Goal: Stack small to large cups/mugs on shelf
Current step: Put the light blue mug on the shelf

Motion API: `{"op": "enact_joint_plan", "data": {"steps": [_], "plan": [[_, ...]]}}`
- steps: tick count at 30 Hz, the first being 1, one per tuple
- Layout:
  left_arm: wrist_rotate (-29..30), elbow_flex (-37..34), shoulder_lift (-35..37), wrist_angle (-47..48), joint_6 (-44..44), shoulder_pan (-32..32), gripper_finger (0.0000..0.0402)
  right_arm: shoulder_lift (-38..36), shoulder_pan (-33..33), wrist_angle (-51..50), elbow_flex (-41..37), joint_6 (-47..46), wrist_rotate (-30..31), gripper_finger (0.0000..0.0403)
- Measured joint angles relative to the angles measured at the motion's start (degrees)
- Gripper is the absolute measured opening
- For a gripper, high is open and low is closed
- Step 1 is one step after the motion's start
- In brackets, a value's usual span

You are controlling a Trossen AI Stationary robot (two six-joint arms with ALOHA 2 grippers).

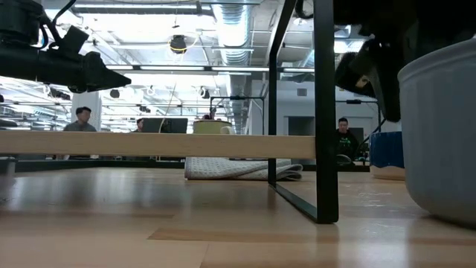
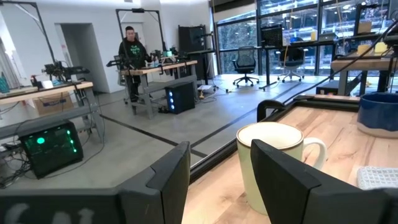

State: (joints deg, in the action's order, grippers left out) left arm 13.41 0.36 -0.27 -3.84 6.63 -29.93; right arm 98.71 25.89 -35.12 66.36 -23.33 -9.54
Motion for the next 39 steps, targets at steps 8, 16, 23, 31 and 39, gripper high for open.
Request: {"op": "enact_joint_plan", "data": {"steps": [8,16,23,31,39], "plan": [[0.0,0.0,0.0,0.0,-1.7,0.0,0.0163,0.1,-0.1,4.2,-2.9,-0.1,-3.5,0.0084],[0.0,0.0,0.0,0.0,-1.8,0.0,0.0163,0.1,-0.6,4.3,-2.9,0.8,-3.5,0.0015],[0.0,0.0,0.0,0.0,-1.8,0.0,0.0163,0.0,-1.8,3.4,-2.2,-1.0,-3.5,0.0011],[0.0,0.0,0.0,0.0,-1.7,0.0,0.0163,-0.1,-3.5,-12.8,6.7,-0.4,-1.1,0.0011],[0.0,0.0,0.0,0.0,-1.7,0.0,0.0163,-0.2,-6.1,-31.2,19.5,1.3,4.0,0.0011]]}}
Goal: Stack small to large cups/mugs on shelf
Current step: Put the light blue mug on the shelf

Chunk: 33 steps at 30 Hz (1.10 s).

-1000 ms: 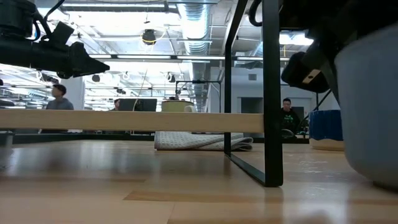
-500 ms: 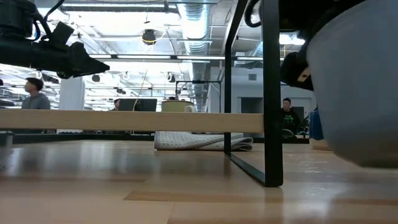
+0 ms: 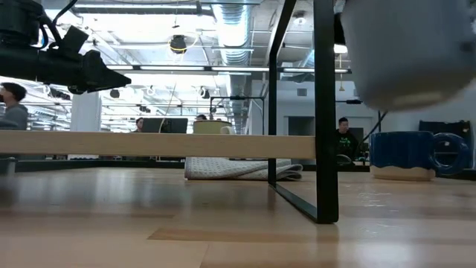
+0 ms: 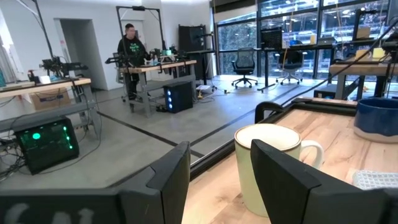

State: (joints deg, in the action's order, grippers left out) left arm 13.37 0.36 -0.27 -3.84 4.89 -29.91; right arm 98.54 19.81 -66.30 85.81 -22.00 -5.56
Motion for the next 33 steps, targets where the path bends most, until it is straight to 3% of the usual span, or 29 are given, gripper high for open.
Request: {"op": "enact_joint_plan", "data": {"steps": [7,16,20,26,33], "plan": [[0.0,0.0,0.0,0.0,0.0,0.0,0.0163,-0.1,-3.1,-14.4,13.0,0.2,8.8,0.0011],[0.0,0.0,0.0,0.0,0.0,0.0,0.0163,-0.1,-9.5,-14.6,23.3,9.8,14.5,0.0011],[0.0,0.0,0.0,0.0,0.0,0.0,0.0163,-0.2,-12.2,-9.6,25.0,13.8,16.8,0.0011],[0.0,0.0,0.0,0.0,0.0,0.0,0.0163,1.3,-14.6,2.3,25.0,19.4,13.5,0.0011],[-0.1,0.0,0.0,0.0,0.0,0.0,0.0163,8.2,-14.5,9.5,25.0,22.6,11.5,0.0011]]}}
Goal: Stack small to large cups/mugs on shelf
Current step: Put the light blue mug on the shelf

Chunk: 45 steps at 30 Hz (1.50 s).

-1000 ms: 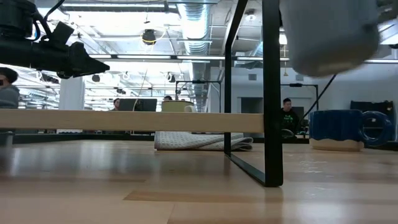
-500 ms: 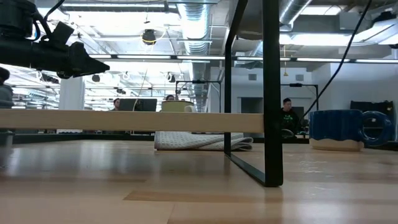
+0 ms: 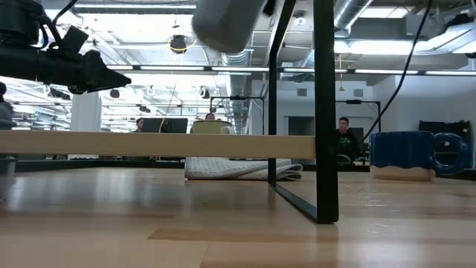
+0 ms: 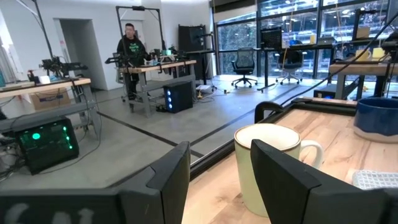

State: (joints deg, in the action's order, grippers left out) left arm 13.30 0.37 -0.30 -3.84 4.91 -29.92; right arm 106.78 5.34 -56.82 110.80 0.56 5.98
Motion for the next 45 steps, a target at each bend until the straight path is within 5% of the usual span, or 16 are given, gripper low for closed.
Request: {"op": "enact_joint_plan", "data": {"steps": [7,45], "plan": [[0.0,0.0,-0.4,0.0,0.0,0.0,0.0163,6.1,1.1,0.8,-0.1,0.9,-2.1,0.0011],[0.0,0.0,-1.2,0.0,0.0,0.0,0.0163,13.6,3.6,0.1,-0.2,-17.2,-7.6,0.0011]]}}
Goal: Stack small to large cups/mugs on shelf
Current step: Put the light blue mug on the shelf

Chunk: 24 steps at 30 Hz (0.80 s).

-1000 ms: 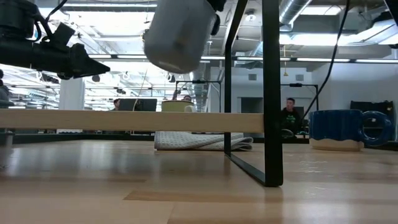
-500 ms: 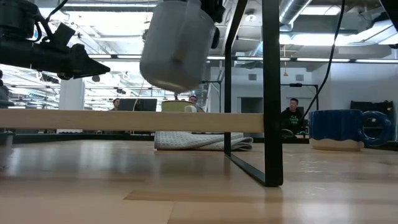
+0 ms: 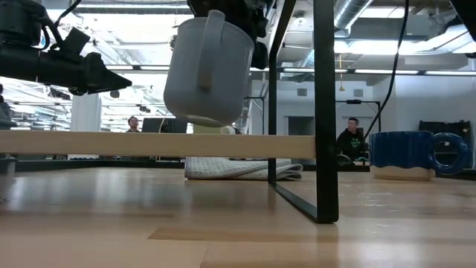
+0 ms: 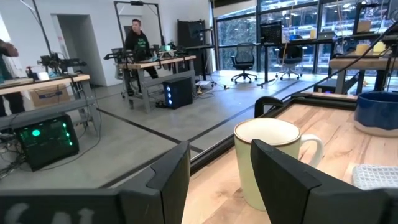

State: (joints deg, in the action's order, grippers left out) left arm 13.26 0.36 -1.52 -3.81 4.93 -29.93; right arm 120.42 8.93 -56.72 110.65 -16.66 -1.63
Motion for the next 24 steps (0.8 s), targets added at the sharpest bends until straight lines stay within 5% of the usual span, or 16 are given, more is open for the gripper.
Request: {"op": "enact_joint_plan", "data": {"steps": [24], "plan": [[0.0,0.0,0.0,0.0,0.0,0.0,0.0163,0.0,1.1,-1.3,-0.4,-6.5,0.9,0.0011]]}}
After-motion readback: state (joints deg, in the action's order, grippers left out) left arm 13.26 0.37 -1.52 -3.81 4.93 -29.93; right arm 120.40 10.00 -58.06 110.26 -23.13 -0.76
